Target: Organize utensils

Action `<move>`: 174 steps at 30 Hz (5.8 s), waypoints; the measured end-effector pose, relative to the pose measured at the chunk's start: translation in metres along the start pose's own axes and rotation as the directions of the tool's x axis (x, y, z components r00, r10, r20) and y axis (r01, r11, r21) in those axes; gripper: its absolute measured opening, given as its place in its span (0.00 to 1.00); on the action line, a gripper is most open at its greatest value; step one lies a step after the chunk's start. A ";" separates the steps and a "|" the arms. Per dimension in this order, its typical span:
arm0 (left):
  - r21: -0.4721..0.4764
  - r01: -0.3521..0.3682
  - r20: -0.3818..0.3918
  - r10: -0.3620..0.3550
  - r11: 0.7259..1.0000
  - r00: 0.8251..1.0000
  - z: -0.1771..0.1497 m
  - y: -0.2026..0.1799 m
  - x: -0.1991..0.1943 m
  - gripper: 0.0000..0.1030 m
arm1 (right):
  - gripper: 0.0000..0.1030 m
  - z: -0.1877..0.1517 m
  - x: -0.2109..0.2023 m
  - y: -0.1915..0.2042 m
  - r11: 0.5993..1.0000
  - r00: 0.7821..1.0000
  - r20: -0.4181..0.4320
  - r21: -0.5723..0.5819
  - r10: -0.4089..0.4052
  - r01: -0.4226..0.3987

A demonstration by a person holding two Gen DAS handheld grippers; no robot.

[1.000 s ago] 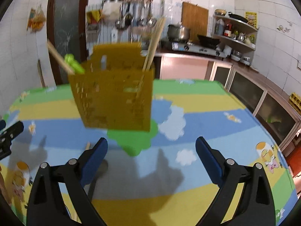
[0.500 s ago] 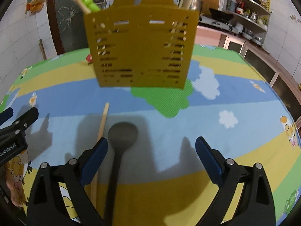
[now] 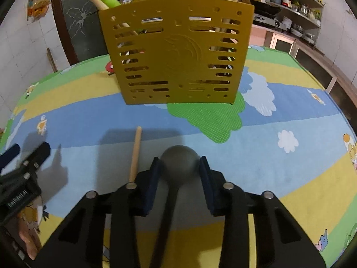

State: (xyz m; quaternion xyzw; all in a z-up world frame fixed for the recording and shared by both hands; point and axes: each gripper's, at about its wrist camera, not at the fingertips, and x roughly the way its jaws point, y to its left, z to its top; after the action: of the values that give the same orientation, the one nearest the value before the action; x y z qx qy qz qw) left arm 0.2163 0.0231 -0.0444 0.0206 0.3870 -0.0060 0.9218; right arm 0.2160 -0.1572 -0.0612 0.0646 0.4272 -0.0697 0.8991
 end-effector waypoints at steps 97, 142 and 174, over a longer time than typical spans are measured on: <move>0.060 0.325 0.467 -0.314 0.944 0.826 0.115 -0.082 -0.188 0.04 | 0.35 0.080 -0.156 -0.121 0.999 0.823 0.567 -0.004 0.034 -0.038; 0.119 0.128 0.447 -0.168 0.985 0.879 0.096 -0.062 -0.161 0.95 | 0.94 0.072 -0.140 -0.100 0.994 0.880 0.470 -0.047 -0.065 0.099; 0.063 0.052 0.499 -0.077 0.997 0.863 -0.076 -0.030 -0.150 0.95 | 0.96 -0.093 -0.151 -0.078 0.996 0.825 0.563 -0.029 -0.049 0.080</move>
State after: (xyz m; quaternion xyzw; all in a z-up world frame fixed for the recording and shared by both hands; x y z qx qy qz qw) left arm 0.0563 -0.0047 0.0088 0.0272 0.1346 -0.0511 0.9892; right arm 0.0366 -0.2073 -0.0061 0.0036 0.1479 -0.1049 0.9834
